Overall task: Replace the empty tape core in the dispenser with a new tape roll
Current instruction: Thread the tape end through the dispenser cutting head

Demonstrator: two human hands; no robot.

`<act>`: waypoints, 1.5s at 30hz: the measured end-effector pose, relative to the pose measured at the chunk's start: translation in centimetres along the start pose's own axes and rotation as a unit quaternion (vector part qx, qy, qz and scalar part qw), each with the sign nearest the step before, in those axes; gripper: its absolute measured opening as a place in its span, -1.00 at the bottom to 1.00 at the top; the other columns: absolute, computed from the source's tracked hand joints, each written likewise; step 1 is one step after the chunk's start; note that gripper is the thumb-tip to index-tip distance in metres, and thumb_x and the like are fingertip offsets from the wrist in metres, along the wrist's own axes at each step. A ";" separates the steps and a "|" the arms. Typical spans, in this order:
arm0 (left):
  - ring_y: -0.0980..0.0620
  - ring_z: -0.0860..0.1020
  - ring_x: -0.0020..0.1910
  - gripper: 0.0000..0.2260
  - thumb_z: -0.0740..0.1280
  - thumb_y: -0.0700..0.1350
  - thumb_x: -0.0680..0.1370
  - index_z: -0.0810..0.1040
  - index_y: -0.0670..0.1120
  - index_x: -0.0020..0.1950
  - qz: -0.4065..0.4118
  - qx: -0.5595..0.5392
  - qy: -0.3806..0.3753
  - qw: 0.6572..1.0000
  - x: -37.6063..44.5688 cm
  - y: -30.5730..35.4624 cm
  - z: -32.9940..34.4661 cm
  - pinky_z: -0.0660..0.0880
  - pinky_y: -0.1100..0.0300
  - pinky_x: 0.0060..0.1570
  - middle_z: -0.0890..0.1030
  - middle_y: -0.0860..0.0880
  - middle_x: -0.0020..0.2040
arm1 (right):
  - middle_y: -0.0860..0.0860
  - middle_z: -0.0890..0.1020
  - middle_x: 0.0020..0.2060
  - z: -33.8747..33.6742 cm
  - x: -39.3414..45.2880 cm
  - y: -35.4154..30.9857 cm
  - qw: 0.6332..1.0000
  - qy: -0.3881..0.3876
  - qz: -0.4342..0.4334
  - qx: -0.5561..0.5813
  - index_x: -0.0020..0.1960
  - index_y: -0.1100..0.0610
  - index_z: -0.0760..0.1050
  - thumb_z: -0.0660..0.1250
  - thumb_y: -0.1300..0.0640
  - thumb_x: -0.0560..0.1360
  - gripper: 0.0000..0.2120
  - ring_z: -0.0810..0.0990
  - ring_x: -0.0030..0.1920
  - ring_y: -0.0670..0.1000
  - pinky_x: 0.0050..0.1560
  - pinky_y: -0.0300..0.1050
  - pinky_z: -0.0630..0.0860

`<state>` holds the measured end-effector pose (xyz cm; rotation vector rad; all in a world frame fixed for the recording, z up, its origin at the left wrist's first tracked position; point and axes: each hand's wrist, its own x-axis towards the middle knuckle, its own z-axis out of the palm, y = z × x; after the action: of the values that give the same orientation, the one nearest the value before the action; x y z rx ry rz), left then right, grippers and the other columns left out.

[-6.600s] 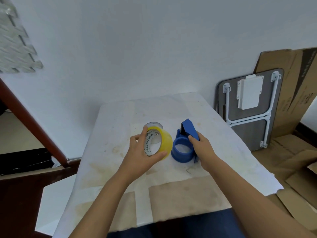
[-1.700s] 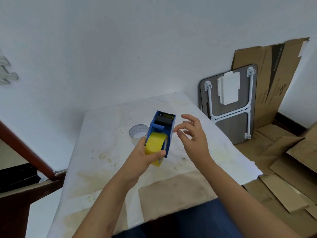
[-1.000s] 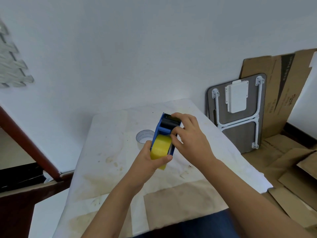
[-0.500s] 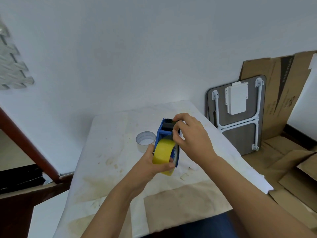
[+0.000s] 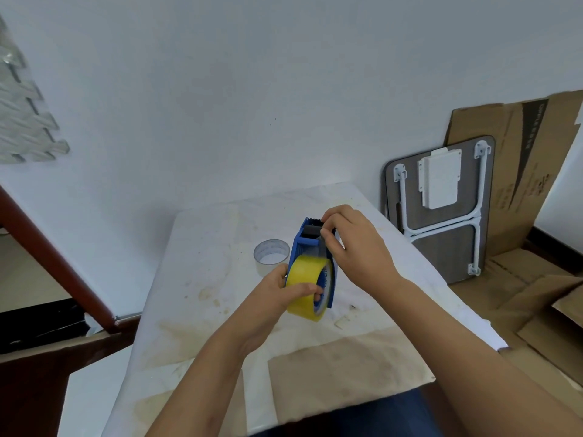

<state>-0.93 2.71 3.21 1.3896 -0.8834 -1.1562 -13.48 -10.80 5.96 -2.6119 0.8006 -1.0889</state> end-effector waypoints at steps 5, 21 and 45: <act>-0.05 0.64 0.10 -0.59 0.53 -0.02 0.44 0.51 0.02 0.24 -0.008 0.055 0.055 0.997 0.4 -0.3 0.5 0.57 0.06 0.16 0.68 -0.04 0.12 | -0.01 0.56 0.02 0.0 0.4 0.1 0.999 -0.022 0.034 0.025 -0.09 0.17 0.57 0.27 0.15 0.58 -0.85 0.46 0.05 0.00 -0.06 -0.21 0.41; -0.06 0.66 0.07 -0.65 0.53 -0.08 0.45 0.56 0.04 0.20 -0.001 0.111 0.061 0.992 0.5 -0.7 -0.4 0.59 0.05 0.10 0.69 -0.03 0.07 | 0.06 0.61 -0.17 -0.8 1.0 -0.8 0.963 -0.051 0.204 0.171 -0.13 0.14 0.55 0.25 0.13 0.58 -0.83 0.56 -0.23 0.00 -0.29 -0.30 0.35; -0.14 0.62 0.17 -0.61 0.54 -0.06 0.45 0.54 0.03 0.25 -0.016 0.077 -0.003 0.997 -1.3 -0.7 -1.0 0.49 -0.13 0.29 0.69 -0.07 0.12 | -0.01 0.55 -0.09 0.3 -0.1 -1.1 0.989 -0.014 0.088 0.121 -0.09 0.12 0.53 0.32 0.17 0.53 -0.96 0.47 -0.01 0.00 0.00 -0.35 0.38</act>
<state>-0.32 4.35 2.70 1.5301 -0.9759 -1.1360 -12.90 -9.87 6.15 -2.3038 0.8192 -1.0286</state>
